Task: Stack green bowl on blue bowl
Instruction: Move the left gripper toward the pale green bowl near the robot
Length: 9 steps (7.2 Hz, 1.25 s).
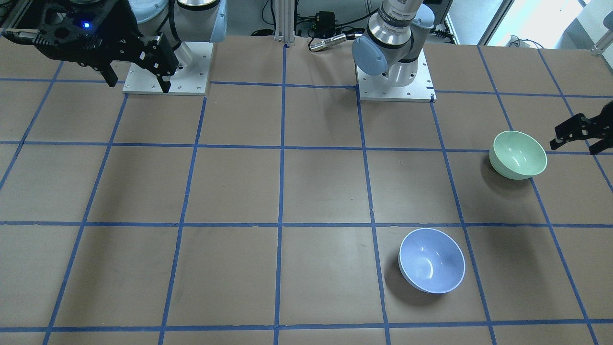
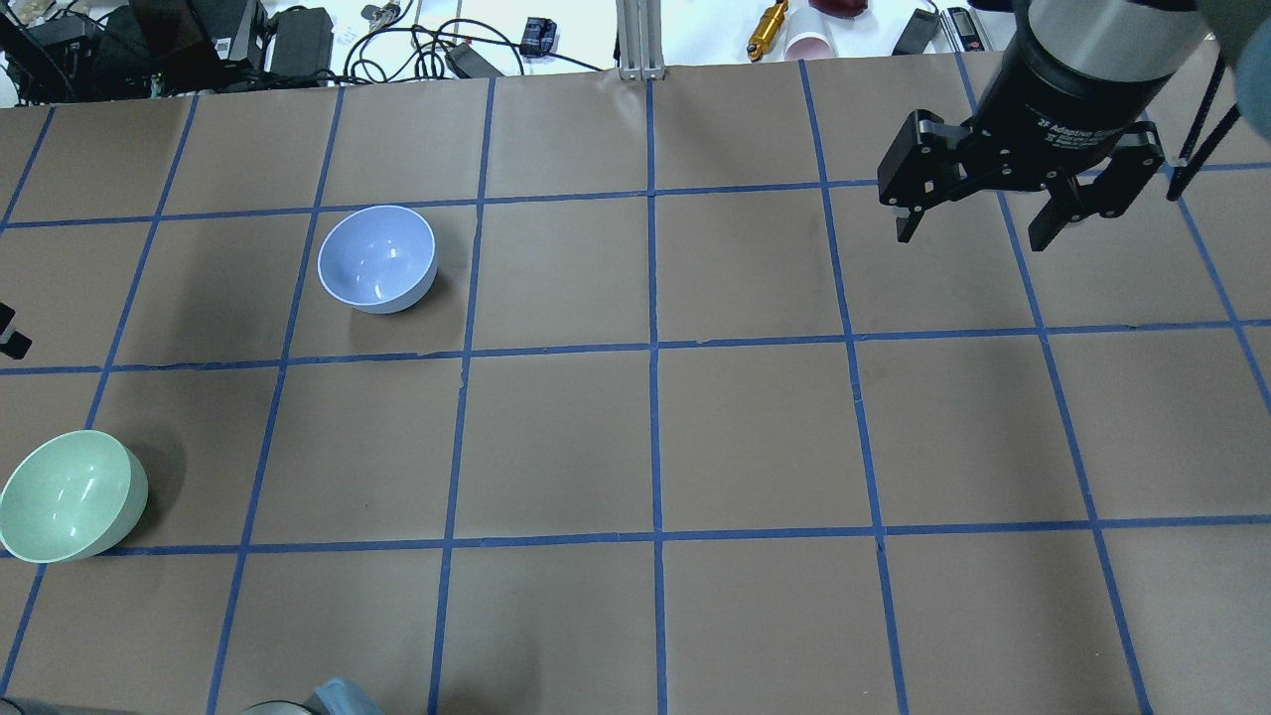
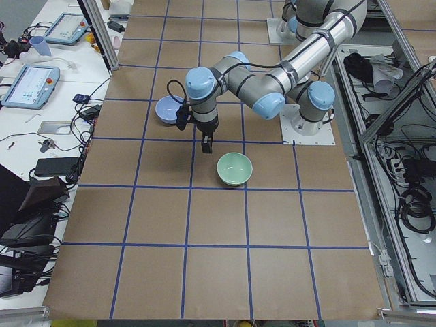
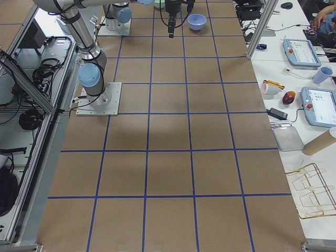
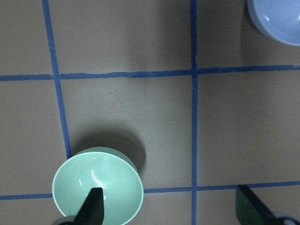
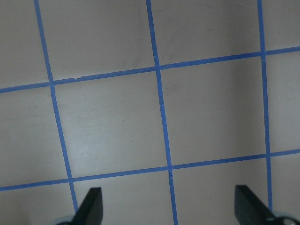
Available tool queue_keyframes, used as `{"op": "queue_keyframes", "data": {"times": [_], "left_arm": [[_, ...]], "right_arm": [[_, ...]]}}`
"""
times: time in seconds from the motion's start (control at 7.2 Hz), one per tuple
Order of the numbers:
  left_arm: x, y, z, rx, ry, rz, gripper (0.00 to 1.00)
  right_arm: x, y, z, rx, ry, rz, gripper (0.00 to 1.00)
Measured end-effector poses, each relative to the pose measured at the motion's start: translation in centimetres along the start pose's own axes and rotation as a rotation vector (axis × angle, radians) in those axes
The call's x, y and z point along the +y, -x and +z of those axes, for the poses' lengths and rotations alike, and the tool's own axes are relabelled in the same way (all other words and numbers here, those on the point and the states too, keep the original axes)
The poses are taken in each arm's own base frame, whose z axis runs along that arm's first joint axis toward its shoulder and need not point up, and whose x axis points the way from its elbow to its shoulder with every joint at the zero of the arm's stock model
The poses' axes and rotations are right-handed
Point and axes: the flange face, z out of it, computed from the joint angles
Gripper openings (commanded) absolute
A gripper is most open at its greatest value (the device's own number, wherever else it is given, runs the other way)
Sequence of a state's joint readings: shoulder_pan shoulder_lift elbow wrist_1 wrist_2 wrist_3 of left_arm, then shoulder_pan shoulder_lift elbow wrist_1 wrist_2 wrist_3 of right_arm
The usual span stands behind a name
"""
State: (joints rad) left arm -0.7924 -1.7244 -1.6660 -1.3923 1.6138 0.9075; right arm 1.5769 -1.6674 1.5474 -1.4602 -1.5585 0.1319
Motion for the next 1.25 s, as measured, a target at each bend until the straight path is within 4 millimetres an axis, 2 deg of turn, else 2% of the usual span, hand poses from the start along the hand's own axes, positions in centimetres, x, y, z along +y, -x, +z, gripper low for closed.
{"op": "queue_keyframes", "data": {"times": [0.28, 0.56, 0.97, 1.25], "left_arm": [[3.5, 4.2, 4.2, 0.029, -0.019, 0.007, 1.0], [5.7, 6.4, 7.6, 0.073, -0.037, 0.003, 1.0], [7.1, 7.3, 13.3, 0.064, -0.048, -0.015, 1.0], [7.9, 7.5, 15.9, 0.086, -0.039, -0.024, 1.0]], "right_arm": [[0.0, 0.0, 0.0, 0.0, 0.0, 0.0, 1.0], [0.0, 0.0, 0.0, 0.0, 0.0, 0.0, 1.0], [0.0, 0.0, 0.0, 0.0, 0.001, 0.0, 1.0], [0.0, 0.0, 0.0, 0.0, 0.0, 0.0, 1.0]]}}
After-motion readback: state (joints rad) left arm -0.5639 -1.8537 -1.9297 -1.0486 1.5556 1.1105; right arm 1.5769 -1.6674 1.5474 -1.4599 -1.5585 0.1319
